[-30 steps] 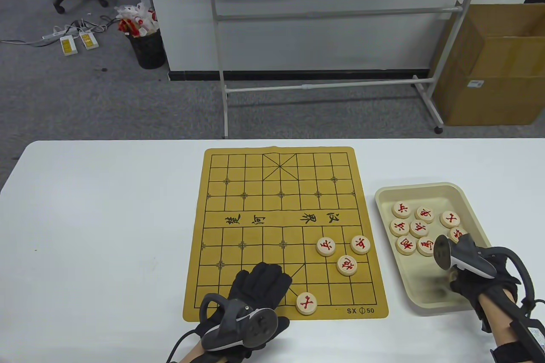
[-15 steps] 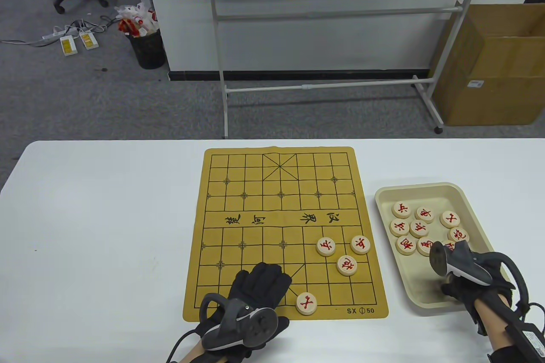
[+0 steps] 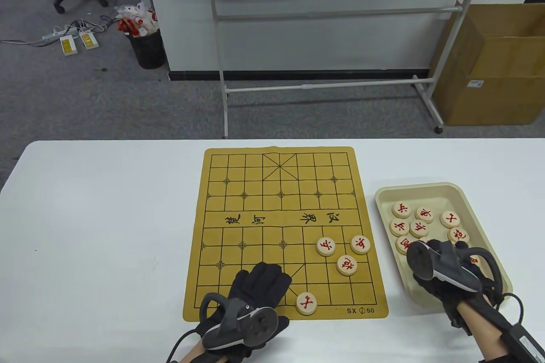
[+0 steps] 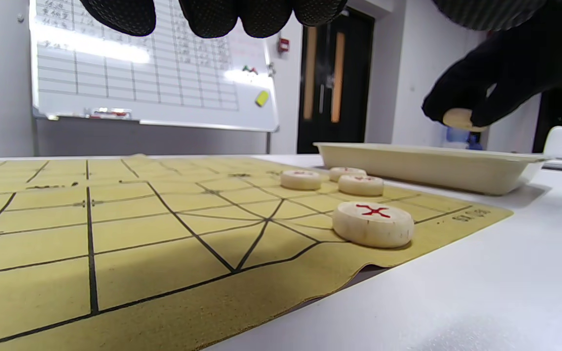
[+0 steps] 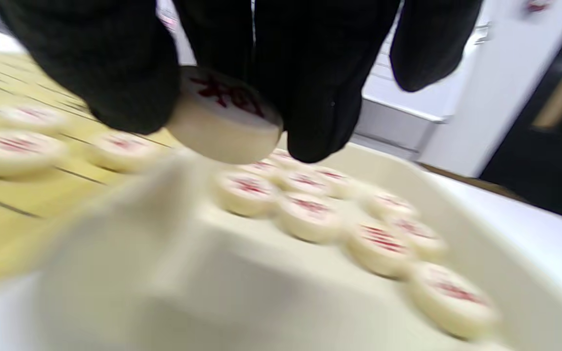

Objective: Set up Chinese chess pieces

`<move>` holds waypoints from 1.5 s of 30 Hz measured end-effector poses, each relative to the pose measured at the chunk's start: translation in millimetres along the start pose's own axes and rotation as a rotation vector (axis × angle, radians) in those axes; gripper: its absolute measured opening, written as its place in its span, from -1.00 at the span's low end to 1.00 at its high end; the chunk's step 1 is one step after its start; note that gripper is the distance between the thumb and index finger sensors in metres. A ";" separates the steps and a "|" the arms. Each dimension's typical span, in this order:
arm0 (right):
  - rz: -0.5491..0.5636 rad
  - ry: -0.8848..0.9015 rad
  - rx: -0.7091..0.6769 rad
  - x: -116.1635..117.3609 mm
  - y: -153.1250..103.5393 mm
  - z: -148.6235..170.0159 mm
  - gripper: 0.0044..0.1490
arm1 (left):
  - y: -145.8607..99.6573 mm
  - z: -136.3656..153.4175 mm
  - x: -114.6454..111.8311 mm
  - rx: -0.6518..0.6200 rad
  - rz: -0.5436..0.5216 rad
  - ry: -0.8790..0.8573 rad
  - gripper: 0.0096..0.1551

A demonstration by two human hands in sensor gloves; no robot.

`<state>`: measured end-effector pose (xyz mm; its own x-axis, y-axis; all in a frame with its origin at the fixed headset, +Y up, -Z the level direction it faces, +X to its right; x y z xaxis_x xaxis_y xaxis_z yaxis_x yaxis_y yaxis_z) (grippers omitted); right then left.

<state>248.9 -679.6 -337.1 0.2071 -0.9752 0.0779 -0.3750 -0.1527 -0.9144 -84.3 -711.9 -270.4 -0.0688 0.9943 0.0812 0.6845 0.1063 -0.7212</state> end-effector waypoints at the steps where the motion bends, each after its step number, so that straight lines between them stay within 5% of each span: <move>1: -0.015 0.014 -0.045 -0.7 0.7 -13.8 -0.06 | 0.0 0.1 0.1 0.001 -0.001 0.001 0.03; 6: -0.058 -0.032 -0.240 17.4 10.2 -82.4 -0.06 | -0.3 0.5 0.3 0.004 -0.006 0.000 0.03; 11: -0.075 -0.062 -0.294 39.2 19.5 -108.3 -0.07 | -0.3 0.4 0.2 0.001 -0.004 -0.003 0.03; 23: -0.074 -0.102 -0.297 54.4 24.0 -118.9 -0.07 | -0.5 -0.1 -0.1 -0.002 -0.003 -0.003 0.03; 45: -0.029 -0.104 -0.334 48.8 34.3 -140.4 -0.07 | -0.4 0.2 -0.1 0.001 -0.007 -0.002 0.03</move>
<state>119.3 -755.0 -308.8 0.3066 -0.9508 0.0452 -0.6388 -0.2408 -0.7307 -84.7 -712.0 -270.3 -0.0749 0.9936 0.0847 0.6834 0.1130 -0.7212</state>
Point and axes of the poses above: the tracker on the back of each hand, its own z axis roughly to the little-finger side, its own y axis roughly from the wrist to the fingertips, x = y × z, the point moved 1 cm from there along y, roughly from the wrist to the fingertips, and after that the axes turned 11 degrees about -x, right-handed, at the moved point
